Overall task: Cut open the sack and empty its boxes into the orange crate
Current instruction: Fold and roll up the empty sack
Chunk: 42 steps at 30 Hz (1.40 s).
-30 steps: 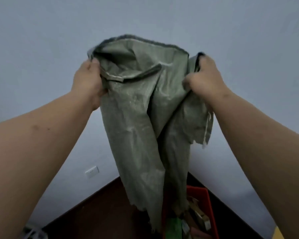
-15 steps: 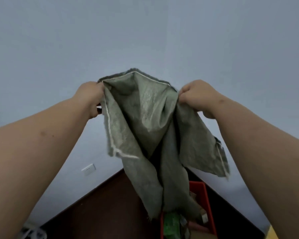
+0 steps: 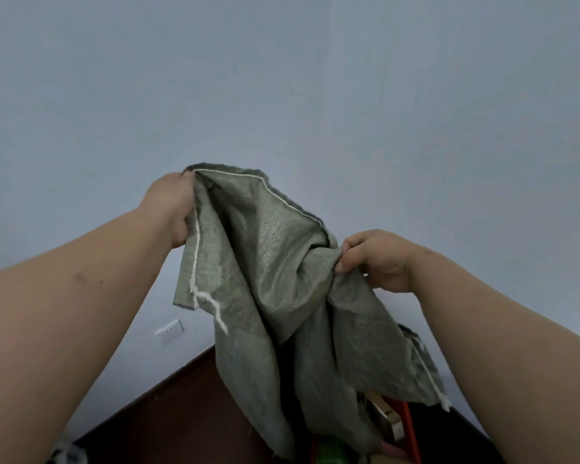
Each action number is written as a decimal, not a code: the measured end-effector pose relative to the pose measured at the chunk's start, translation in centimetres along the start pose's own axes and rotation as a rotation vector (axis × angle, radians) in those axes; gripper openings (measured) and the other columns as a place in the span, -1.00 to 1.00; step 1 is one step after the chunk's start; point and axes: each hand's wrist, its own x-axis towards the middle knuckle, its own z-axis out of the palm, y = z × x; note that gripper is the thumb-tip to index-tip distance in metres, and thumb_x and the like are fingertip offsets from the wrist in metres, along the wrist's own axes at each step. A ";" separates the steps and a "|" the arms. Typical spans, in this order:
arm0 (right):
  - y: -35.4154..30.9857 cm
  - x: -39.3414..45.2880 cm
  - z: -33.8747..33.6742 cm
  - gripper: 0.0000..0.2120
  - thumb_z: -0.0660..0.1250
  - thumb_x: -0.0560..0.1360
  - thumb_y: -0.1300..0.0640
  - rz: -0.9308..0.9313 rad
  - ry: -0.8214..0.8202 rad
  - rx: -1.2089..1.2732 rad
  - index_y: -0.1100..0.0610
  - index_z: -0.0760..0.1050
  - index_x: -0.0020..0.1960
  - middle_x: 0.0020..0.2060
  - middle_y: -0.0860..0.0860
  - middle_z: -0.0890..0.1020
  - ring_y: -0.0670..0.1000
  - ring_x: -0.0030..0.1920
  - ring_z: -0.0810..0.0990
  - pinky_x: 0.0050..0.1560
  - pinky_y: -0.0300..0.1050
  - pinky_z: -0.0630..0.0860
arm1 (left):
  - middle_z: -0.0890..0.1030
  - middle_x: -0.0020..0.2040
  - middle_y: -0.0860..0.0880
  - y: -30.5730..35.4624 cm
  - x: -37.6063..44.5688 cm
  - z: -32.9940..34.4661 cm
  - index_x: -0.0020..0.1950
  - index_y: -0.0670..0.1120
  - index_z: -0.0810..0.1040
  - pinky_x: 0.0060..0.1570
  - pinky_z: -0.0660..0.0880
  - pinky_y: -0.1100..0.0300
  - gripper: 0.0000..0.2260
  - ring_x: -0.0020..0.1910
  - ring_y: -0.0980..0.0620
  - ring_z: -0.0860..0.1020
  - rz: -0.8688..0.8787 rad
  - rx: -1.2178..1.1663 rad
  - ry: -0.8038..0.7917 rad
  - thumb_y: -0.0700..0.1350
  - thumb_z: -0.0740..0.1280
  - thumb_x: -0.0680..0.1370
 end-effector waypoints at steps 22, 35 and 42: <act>-7.1 3.0 1.5 -0.83 0.20 0.50 0.13 -0.352 0.807 -0.735 0.14 0.48 0.05 0.13 0.20 0.58 0.21 0.16 0.53 0.06 -0.05 0.42 | 0.34 -0.35 0.04 2.6 1.3 -4.6 -0.33 -0.04 0.29 -0.21 0.27 0.19 -0.71 -0.33 0.03 0.36 0.336 0.176 0.499 0.01 0.14 0.57; -5.6 3.1 2.0 -0.72 0.13 0.52 0.32 -0.093 0.532 -0.857 0.30 0.51 0.15 0.21 0.28 0.55 0.24 0.22 0.51 0.05 -0.09 0.42 | 0.52 0.27 -0.14 -0.6 -0.4 -4.8 0.42 0.00 0.33 0.12 0.34 0.15 -0.60 0.25 -0.18 0.47 0.366 0.636 0.193 -0.06 0.22 0.58; -8.3 3.2 8.0 -0.87 0.22 0.60 0.08 -0.472 0.233 -0.813 0.12 0.49 0.00 0.00 0.14 0.58 0.07 0.00 0.48 -0.23 -0.19 0.15 | 0.56 0.27 -0.05 -1.6 -3.7 2.5 0.47 0.12 0.30 0.07 0.31 0.31 -0.42 0.31 -0.07 0.48 0.549 0.982 -0.452 0.01 0.40 0.48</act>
